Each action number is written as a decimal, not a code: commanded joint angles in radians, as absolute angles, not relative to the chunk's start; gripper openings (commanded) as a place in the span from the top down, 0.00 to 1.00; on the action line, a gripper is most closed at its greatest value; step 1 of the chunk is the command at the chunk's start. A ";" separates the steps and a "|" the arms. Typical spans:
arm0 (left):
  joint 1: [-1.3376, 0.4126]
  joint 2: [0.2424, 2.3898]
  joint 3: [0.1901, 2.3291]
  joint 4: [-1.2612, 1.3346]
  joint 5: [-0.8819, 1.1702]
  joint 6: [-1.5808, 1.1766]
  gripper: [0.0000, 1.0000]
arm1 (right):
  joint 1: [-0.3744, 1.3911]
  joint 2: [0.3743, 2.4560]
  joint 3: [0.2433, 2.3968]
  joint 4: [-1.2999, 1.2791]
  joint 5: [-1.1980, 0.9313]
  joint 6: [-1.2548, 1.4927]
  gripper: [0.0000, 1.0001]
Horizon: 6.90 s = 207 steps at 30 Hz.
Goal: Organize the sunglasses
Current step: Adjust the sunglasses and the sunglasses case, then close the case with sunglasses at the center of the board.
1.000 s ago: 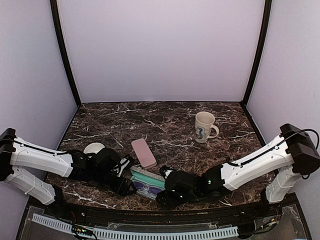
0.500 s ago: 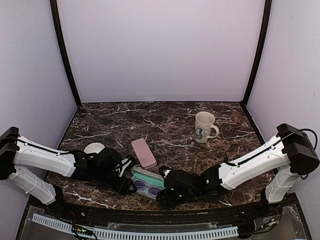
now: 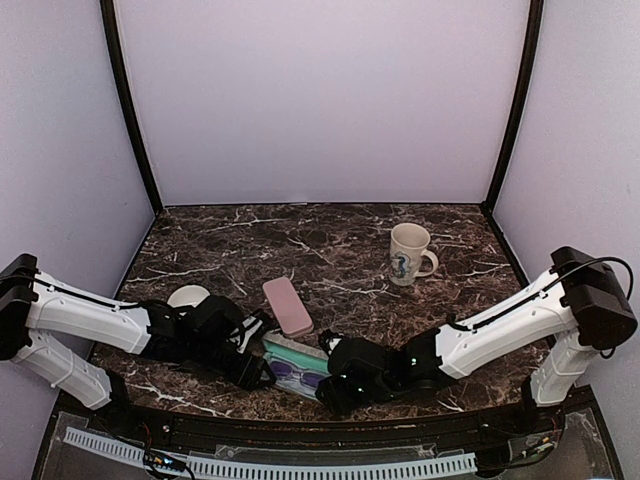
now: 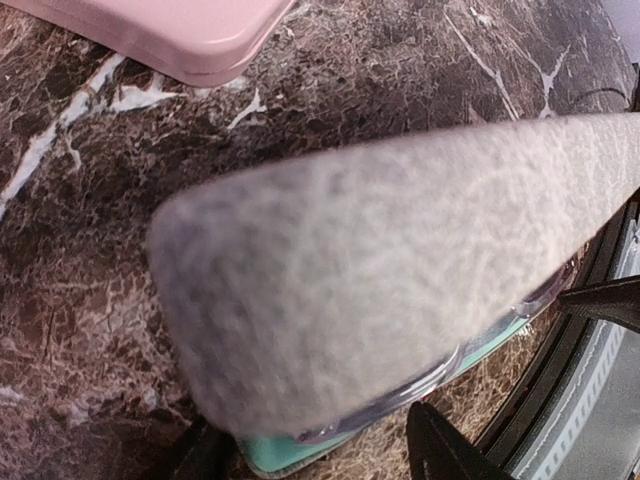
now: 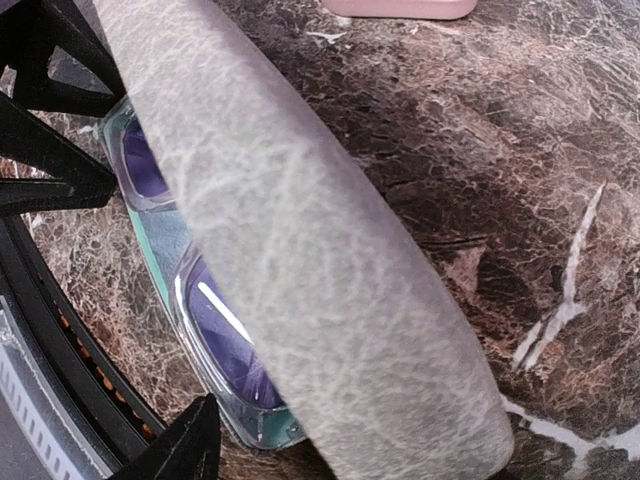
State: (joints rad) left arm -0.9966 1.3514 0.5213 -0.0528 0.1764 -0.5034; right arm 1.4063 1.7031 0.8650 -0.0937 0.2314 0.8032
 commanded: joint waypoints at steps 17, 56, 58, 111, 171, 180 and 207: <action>-0.991 1.283 0.502 -0.075 0.163 -0.497 0.38 | 1.401 1.560 0.806 -0.098 0.229 0.776 0.15; -1.015 1.367 0.423 0.123 0.181 -0.535 0.41 | 1.216 1.663 0.977 -0.077 -0.028 0.498 0.54; -1.018 1.366 0.420 0.128 0.182 -0.534 0.42 | 1.215 1.662 0.978 -0.076 -0.027 0.499 0.54; -1.187 1.504 0.499 0.056 -0.065 -0.533 0.29 | 1.315 1.719 1.013 -0.144 0.159 0.495 0.74; -1.271 1.309 0.324 0.163 -0.119 -0.735 0.35 | 1.604 2.064 1.303 -0.399 0.513 0.581 0.79; -1.272 1.314 0.287 0.281 -0.039 -0.687 0.42 | 1.612 2.084 1.321 -0.370 0.460 0.557 0.76; -1.273 1.088 0.238 0.129 -0.076 -0.674 0.33 | 1.588 1.913 1.178 -0.304 0.406 0.618 0.31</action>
State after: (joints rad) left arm -1.2747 1.1534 0.2256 0.2855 -0.0093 -0.6685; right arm 1.5810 1.9617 1.2404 -0.2417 0.4946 0.5594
